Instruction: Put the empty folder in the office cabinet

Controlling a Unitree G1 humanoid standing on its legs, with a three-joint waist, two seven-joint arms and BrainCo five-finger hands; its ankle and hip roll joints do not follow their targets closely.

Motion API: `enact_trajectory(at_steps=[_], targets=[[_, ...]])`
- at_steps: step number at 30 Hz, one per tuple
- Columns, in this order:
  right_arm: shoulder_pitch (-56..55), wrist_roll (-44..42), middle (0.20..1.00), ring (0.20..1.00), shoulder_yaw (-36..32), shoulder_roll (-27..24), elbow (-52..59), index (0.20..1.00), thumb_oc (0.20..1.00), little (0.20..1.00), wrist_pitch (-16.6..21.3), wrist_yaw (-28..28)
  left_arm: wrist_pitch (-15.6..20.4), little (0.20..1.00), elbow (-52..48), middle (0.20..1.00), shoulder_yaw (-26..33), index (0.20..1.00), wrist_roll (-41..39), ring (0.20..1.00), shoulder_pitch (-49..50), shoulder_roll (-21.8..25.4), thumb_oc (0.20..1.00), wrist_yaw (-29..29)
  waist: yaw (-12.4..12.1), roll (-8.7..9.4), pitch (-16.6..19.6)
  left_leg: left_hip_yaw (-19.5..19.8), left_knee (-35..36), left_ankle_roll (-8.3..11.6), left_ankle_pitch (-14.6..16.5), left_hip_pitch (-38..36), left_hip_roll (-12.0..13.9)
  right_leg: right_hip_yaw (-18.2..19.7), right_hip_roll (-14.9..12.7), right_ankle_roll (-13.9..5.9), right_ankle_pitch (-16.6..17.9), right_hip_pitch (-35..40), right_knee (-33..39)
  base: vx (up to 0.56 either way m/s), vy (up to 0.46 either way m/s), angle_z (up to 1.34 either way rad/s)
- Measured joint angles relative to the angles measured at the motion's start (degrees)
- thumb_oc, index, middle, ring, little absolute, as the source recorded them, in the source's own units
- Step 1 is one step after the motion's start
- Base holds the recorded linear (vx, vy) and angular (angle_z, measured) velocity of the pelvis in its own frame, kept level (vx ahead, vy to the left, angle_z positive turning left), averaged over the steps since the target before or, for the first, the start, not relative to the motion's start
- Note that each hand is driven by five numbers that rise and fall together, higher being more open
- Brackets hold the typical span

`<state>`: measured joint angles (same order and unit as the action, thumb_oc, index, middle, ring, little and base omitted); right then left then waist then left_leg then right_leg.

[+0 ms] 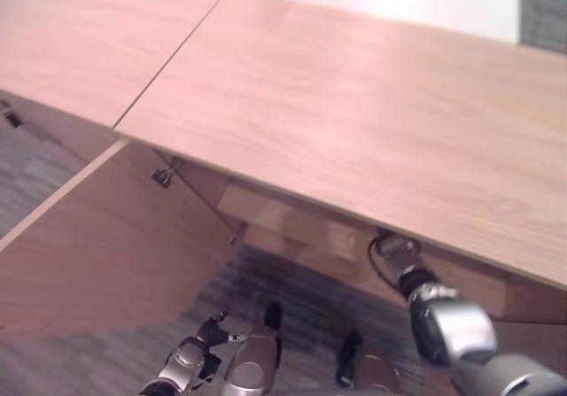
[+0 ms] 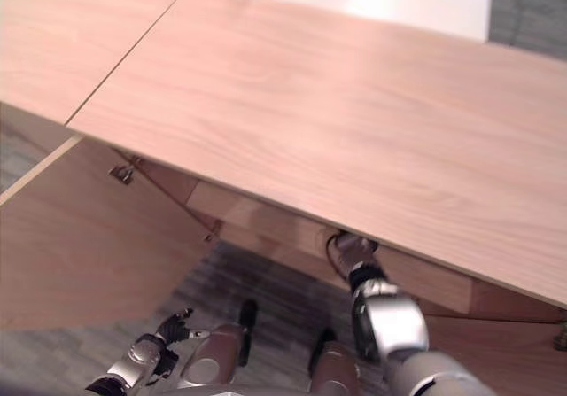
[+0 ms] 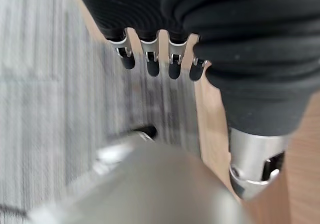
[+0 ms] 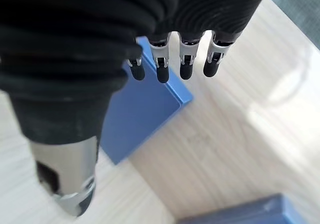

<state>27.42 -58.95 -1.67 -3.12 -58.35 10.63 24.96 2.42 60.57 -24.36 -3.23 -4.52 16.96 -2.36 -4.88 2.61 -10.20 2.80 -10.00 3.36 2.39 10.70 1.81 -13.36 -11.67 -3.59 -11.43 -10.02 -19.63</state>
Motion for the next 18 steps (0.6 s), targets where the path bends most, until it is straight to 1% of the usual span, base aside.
enact_trajectory(at_steps=[1, 2, 3, 4, 5, 6, 7, 8, 9, 11, 14, 18], targets=[[-3.58, 0.34, 1.000, 1.000, 1.08, 0.48, 3.99, 1.000, 1.000, 1.000, 0.69, -0.34, -0.12, 1.000, 1.26, 1.000, 0.71, 1.000, 0.24, 1.000, -0.57, -0.89, 1.000, -0.45, 0.07, 0.06, 0.34, -0.40, 1.01, -0.01, -0.07, -1.36, 0.21, 0.06, 0.34, -0.14, 0.81, 1.54, 1.81, 0.07, 0.038, -0.17], [-7.10, 1.23, 1.000, 1.000, 1.66, 0.33, 7.48, 1.000, 1.000, 1.000, 0.89, -0.86, -0.15, 1.000, 2.15, 1.000, 2.73, 1.000, 0.29, 1.000, -0.39, -1.33, 1.000, -0.61, 0.27, 0.01, 0.77, -0.90, 2.34, -0.17, -0.29, -2.92, 0.32, 0.20, 0.63, -0.36, 1.49, 3.17, 3.62, 0.06, 0.033, -0.28], [-10.25, 2.35, 1.000, 1.000, 3.33, 0.32, 8.51, 1.000, 1.000, 1.000, 1.41, -1.82, -0.23, 1.000, 2.54, 1.000, 2.89, 1.000, 0.34, 1.000, 0.38, -1.74, 1.000, -0.73, 1.40, -0.04, 2.99, -1.46, 3.78, -0.33, -0.39, -4.00, 0.39, 0.67, 0.98, -0.76, 2.59, 4.52, 6.44, 0.12, 0.062, -0.27], [-11.96, 2.96, 1.000, 1.000, 4.03, 0.09, 9.69, 1.000, 1.000, 1.000, 1.61, -2.21, -0.34, 1.000, 3.25, 1.000, 3.14, 1.000, 0.36, 1.000, 0.87, -2.02, 1.000, -0.76, 1.93, -0.13, 4.24, -1.98, 4.73, -0.57, -0.68, -4.46, 0.43, 0.83, 1.12, -0.96, 3.25, 4.95, 7.79, 0.10, 0.045, -0.24], [-12.52, 3.93, 1.000, 1.000, 4.07, -0.16, 9.73, 1.000, 1.000, 1.000, 1.83, -2.51, -0.48, 1.000, 3.70, 1.000, 3.16, 1.000, 0.37, 1.000, 0.91, -2.27, 1.000, -0.85, 2.22, -0.21, 4.54, -2.23, 5.66, -0.66, -0.98, -5.37, 0.46, 0.98, 1.28, -1.07, 3.84, 5.80, 8.73, 0.07, 0.029, -0.18], [-14.00, 4.57, 1.000, 1.000, 4.20, -0.70, 11.14, 1.000, 1.000, 1.000, 1.83, -2.97, -0.56, 1.000, 4.52, 1.000, 3.50, 1.000, 0.90, 1.000, 0.76, -2.86, 1.000, -0.92, 2.53, -0.42, 4.94, -2.61, 7.08, -0.63, -1.46, -6.78, 0.54, 1.12, 1.54, -1.28, 4.80, 7.36, 10.83, 0.06, 0.038, -0.17], [-15.46, 6.03, 1.000, 1.000, 4.30, -1.17, 11.66, 1.000, 1.000, 1.000, 1.87, -3.83, -0.64, 1.000, 4.57, 1.000, 4.05, 1.000, 1.69, 1.000, 1.51, -3.54, 1.000, -0.97, 3.39, -0.75, 6.38, -2.90, 9.22, -0.70, -2.07, -8.34, 0.56, 1.25, 1.82, -1.57, 5.96, 8.82, 13.64, 0.08, 0.049, -0.18], [-18.59, 7.50, 1.000, 1.000, 5.59, -2.63, 15.53, 1.000, 1.000, 1.000, 1.75, -5.12, -0.62, 1.000, 4.54, 1.000, 4.94, 1.000, 2.54, 1.000, 2.23, -4.15, 1.000, -1.07, 3.63, -1.39, 7.86, -3.42, 12.90, -0.78, -3.47, -10.83, 0.57, 1.27, 2.17, -1.92, 7.22, 11.00, 16.83, 0.09, 0.066, -0.15], [-19.84, 8.87, 1.000, 1.000, 6.37, -3.13, 16.13, 1.000, 1.000, 1.000, 1.76, -5.99, -0.71, 1.000, 4.81, 1.000, 5.37, 1.000, 2.55, 1.000, 3.32, -4.25, 1.000, -1.25, 4.03, -1.85, 8.99, -3.61, 14.61, -0.87, -3.92, -12.08, 0.59, 1.30, 2.41, -2.11, 7.93, 12.30, 18.77, 0.04, 0.038, -0.13], [-21.12, 10.10, 1.000, 1.000, 6.56, -3.62, 16.14, 1.000, 1.000, 1.000, 1.56, -6.83, -0.81, 1.000, 5.25, 1.000, 6.26, 1.000, 2.55, 1.000, 4.22, -4.63, 1.000, -1.70, 4.91, -2.24, 10.46, -4.00, 15.10, -0.88, -3.96, -12.53, 0.55, 1.46, 2.63, -2.25, 9.21, 13.45, 21.40, 0.00, 0.031, -0.08], [-22.68, 12.52, 1.000, 1.000, 6.92, -3.91, 16.14, 1.000, 1.000, 1.000, 0.85, -7.84, -1.17, 1.000, 5.32, 1.000, 6.62, 1.000, 2.57, 1.000, 4.23, -4.94, 1.000, -2.09, 5.07, -2.49, 10.60, -4.20, 15.10, -0.87, -3.96, -12.84, 0.68, 1.68, 3.02, -2.09, 10.16, 14.29, 23.28, -0.02, 0.026, -0.06], [-25.58, 15.82, 1.000, 1.000, 10.27, -4.94, 16.13, 1.000, 1.000, 1.000, -0.29, -10.17, -1.20, 1.000, 5.65, 1.000, 6.98, 1.000, 2.60, 1.000, 4.44, -5.21, 1.000, -2.23, 5.15, -3.00, 10.87, -5.79, 15.15, -0.83, -3.93, -13.32, 0.97, 3.14, 3.25, -2.23, 10.81, 14.15, 23.80, -0.03, 0.014, -0.20]])
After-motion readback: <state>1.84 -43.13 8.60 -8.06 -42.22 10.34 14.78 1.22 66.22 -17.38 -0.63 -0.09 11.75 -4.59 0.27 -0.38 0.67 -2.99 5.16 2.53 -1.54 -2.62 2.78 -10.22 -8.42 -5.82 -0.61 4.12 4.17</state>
